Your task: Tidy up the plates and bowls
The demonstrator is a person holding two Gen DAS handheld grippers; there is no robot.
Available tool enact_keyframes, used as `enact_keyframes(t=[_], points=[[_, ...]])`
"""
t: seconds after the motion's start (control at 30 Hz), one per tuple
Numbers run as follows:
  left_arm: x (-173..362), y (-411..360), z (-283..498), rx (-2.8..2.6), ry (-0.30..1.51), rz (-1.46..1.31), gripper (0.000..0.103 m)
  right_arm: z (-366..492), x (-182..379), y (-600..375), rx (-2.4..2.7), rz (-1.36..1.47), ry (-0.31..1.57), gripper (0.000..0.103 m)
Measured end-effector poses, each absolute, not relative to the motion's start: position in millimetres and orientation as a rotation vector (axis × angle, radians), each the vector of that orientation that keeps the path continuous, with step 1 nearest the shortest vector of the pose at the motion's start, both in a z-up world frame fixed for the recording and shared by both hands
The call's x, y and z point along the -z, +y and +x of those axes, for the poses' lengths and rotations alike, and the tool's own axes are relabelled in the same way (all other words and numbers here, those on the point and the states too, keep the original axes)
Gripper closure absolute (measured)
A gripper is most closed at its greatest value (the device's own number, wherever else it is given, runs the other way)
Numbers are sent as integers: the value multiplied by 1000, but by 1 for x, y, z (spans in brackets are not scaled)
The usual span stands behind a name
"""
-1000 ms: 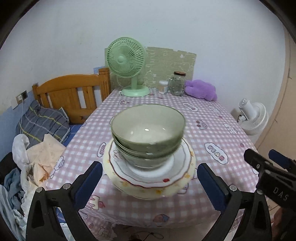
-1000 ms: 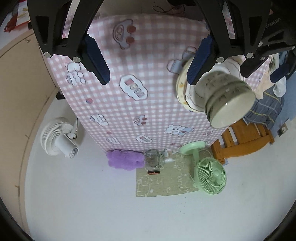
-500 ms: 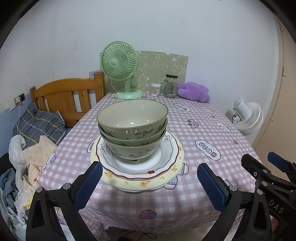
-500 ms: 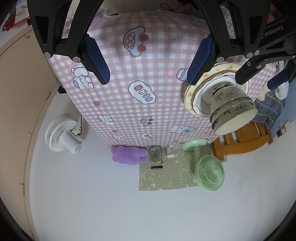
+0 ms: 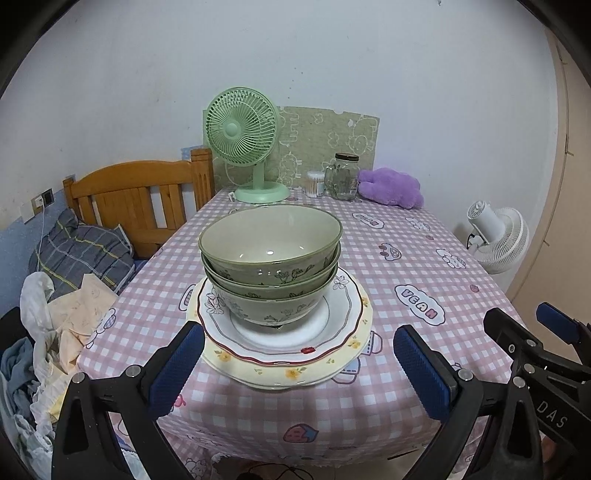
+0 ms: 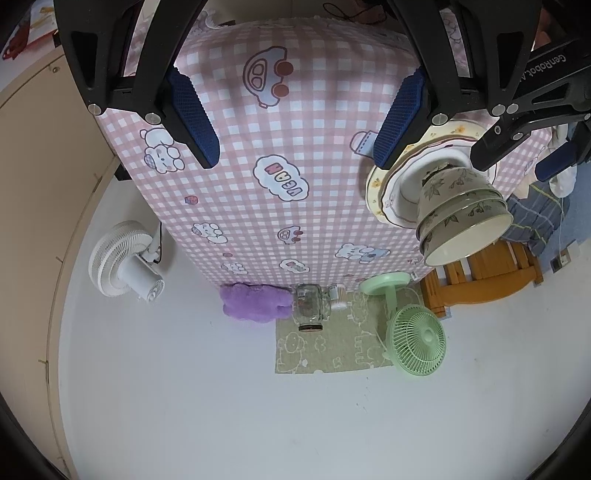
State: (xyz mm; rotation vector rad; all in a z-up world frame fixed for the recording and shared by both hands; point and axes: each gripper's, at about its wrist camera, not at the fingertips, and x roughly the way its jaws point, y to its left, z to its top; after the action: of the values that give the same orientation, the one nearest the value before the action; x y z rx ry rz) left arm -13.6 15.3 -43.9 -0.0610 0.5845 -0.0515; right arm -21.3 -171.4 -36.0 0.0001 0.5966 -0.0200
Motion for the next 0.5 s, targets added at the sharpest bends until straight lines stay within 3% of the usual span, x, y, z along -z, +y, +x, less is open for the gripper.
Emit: enact_keyframes(t=[0.5], points=[[42, 15, -12, 40, 574, -65, 0, -16, 35, -170, 14, -3, 600, 15]])
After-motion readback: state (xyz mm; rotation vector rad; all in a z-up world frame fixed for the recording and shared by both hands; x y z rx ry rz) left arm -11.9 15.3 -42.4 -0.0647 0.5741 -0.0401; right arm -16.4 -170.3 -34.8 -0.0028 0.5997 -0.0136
